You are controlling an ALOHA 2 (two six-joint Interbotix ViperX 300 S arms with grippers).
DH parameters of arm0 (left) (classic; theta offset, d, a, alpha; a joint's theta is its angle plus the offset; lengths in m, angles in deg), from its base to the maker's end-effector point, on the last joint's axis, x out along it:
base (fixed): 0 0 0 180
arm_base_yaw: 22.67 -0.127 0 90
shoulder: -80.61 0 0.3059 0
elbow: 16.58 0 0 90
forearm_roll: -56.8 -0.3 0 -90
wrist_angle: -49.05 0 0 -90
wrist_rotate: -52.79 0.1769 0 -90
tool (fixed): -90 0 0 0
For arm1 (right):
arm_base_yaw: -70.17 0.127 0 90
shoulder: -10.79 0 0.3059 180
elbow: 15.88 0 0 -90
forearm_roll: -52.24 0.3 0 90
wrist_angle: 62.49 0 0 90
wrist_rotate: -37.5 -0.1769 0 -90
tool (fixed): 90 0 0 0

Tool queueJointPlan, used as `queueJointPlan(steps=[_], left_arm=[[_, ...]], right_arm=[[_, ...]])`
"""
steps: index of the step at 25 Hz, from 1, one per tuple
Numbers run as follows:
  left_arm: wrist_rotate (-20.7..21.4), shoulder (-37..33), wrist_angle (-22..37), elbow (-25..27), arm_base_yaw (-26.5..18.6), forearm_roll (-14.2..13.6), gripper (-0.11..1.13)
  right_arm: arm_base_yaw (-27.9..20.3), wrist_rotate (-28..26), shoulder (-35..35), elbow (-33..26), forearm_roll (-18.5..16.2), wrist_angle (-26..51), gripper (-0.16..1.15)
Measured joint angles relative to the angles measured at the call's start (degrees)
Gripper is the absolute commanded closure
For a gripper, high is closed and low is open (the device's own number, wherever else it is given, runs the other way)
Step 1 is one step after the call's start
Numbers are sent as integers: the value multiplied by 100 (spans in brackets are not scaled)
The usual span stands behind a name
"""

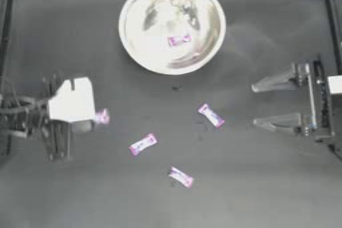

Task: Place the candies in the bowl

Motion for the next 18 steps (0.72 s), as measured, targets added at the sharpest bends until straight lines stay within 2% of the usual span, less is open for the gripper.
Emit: queueJointPlan(steps=[6,12,15,18], left_arm=[[800,0,0,-325,-615,0,51],[1687,483,-141,-932,-1257,9,52],[1925,888,-316,-1230,-1538,9,52],[1969,1362,-598,-1512,-1819,9,52]], right_arm=[[-202,0,-9,0,-44,114,0],[-229,0,-62,0,-44,114,0],[-229,0,-114,0,-53,105,0],[-229,0,-149,0,-44,97,0]])
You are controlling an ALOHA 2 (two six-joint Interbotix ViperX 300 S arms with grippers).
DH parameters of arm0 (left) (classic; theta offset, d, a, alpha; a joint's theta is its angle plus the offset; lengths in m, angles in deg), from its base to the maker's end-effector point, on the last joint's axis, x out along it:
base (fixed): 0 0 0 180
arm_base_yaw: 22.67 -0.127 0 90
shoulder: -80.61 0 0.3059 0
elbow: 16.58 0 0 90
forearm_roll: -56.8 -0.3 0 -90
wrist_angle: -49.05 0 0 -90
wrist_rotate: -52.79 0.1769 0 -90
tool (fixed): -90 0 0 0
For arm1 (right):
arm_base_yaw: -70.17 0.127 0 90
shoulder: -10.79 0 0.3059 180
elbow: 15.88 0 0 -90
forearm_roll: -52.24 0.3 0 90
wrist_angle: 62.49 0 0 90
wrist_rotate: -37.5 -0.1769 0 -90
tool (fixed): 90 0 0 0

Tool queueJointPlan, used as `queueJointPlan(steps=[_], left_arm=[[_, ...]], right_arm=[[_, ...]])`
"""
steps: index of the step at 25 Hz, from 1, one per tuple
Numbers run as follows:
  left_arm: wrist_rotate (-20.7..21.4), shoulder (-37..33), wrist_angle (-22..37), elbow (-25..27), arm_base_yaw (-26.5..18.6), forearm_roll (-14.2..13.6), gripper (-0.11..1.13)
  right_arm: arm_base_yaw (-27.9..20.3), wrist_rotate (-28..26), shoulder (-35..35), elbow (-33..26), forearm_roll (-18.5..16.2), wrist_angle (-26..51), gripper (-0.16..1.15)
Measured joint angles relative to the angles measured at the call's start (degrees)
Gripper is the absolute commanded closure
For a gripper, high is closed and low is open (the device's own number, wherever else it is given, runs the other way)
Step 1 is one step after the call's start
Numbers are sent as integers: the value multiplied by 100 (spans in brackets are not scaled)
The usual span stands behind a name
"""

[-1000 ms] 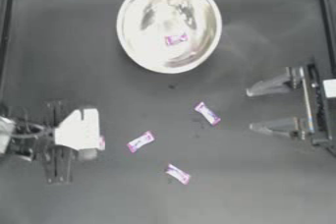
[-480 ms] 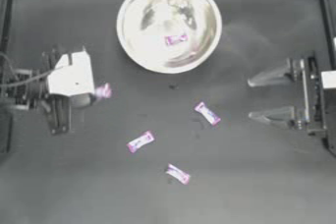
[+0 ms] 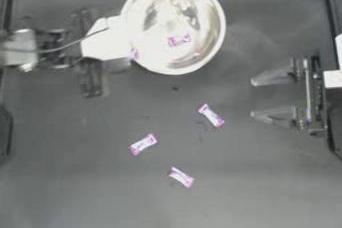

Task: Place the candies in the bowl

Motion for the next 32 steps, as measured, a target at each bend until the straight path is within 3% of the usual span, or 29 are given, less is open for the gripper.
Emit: queueJointPlan(steps=[8,21,24,28,29,32], left_arm=[[9,826,-888,-457,-686,18,52],[308,2259,-993,-1450,-1283,193,56],[316,2408,-993,-1582,-1354,343,39],[316,2487,-993,-1784,-1424,492,-3],[316,2496,-993,-1828,-1433,510,-7],[334,2496,-1002,-1898,-1441,527,4]], right_arm=[[0,0,-53,0,-35,-70,0],[-9,0,-167,0,-62,-211,0],[-9,0,-167,0,-62,-229,0],[-9,0,-167,0,-9,-237,0],[-9,0,-176,0,26,-237,0],[-62,0,-176,0,220,-272,0]])
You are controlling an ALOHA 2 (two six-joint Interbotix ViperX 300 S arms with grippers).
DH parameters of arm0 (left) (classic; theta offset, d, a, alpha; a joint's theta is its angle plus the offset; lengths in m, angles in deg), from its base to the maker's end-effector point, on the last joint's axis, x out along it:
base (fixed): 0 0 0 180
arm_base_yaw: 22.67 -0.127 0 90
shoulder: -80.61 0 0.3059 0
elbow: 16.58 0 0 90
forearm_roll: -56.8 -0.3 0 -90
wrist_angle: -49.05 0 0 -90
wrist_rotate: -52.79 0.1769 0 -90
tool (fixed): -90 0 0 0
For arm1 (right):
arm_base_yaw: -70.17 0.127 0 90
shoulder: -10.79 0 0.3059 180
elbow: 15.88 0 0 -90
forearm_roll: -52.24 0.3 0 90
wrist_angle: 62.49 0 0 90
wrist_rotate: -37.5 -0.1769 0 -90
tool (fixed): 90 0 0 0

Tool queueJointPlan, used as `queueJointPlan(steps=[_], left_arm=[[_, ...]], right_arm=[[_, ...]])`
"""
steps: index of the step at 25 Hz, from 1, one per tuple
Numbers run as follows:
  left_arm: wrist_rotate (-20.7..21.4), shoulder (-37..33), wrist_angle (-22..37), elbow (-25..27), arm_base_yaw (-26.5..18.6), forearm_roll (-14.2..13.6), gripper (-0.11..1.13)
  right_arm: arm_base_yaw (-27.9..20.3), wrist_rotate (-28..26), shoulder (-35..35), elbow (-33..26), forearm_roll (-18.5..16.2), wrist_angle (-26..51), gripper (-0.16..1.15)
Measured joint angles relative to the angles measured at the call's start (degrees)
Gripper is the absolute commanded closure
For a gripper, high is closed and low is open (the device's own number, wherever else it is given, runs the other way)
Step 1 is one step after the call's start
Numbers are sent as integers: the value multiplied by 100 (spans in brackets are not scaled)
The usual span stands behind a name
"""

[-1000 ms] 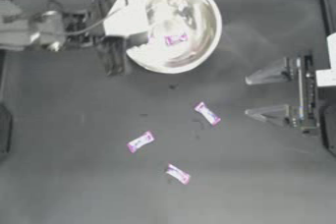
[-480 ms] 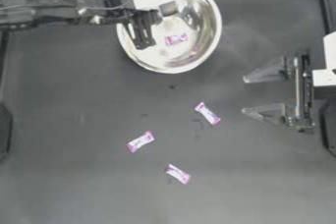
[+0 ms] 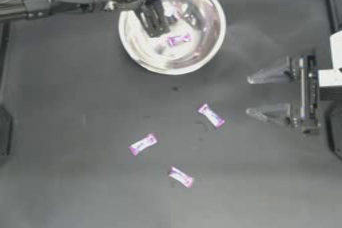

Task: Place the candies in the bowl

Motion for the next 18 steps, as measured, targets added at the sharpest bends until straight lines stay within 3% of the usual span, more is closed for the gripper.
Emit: queueJointPlan(steps=[9,18], left_arm=[[18,-114,0,62,114,35,5],[26,-1099,97,589,624,132,5]], right_arm=[[-202,9,-668,-220,545,123,0],[-545,-70,-1354,-501,870,501,1]])
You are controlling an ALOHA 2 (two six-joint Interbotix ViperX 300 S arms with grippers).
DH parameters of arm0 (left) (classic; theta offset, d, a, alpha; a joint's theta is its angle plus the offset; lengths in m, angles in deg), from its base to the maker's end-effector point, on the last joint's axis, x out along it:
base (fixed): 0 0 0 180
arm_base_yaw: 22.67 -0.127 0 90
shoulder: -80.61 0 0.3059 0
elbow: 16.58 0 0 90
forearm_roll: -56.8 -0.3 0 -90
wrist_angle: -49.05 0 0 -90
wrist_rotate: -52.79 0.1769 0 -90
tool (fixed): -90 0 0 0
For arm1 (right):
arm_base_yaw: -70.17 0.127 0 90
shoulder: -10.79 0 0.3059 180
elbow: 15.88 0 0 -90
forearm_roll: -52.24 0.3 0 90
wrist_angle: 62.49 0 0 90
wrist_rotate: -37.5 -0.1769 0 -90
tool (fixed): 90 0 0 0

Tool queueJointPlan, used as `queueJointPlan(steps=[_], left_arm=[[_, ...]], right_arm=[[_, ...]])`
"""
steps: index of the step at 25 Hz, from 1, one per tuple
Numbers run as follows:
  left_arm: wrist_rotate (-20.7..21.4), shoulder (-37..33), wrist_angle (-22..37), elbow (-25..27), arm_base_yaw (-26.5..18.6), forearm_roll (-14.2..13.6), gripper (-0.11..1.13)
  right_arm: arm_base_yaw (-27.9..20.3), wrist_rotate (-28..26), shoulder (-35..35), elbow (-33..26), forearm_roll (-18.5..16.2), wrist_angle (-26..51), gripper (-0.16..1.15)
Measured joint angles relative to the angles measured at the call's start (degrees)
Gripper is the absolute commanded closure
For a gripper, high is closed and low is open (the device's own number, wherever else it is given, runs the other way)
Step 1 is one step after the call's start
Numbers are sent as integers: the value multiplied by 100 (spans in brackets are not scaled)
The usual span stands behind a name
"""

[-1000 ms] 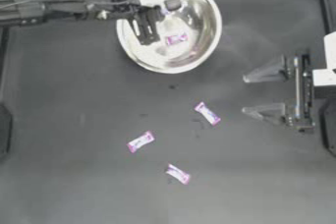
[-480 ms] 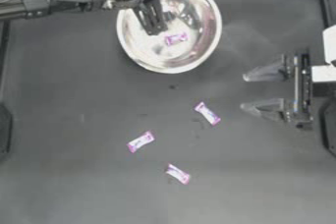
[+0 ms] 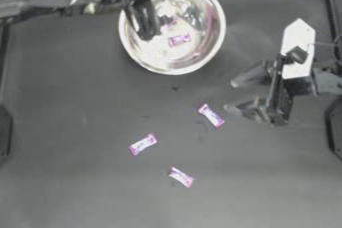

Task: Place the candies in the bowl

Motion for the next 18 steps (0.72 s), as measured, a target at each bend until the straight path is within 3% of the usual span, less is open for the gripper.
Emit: queueJointPlan(steps=[13,18], left_arm=[[-35,-1380,237,1222,738,721,5],[-44,-1652,272,1600,861,905,5]], right_arm=[[-53,-44,-1178,-659,105,756,2],[-53,-70,-1468,-835,-53,949,2]])
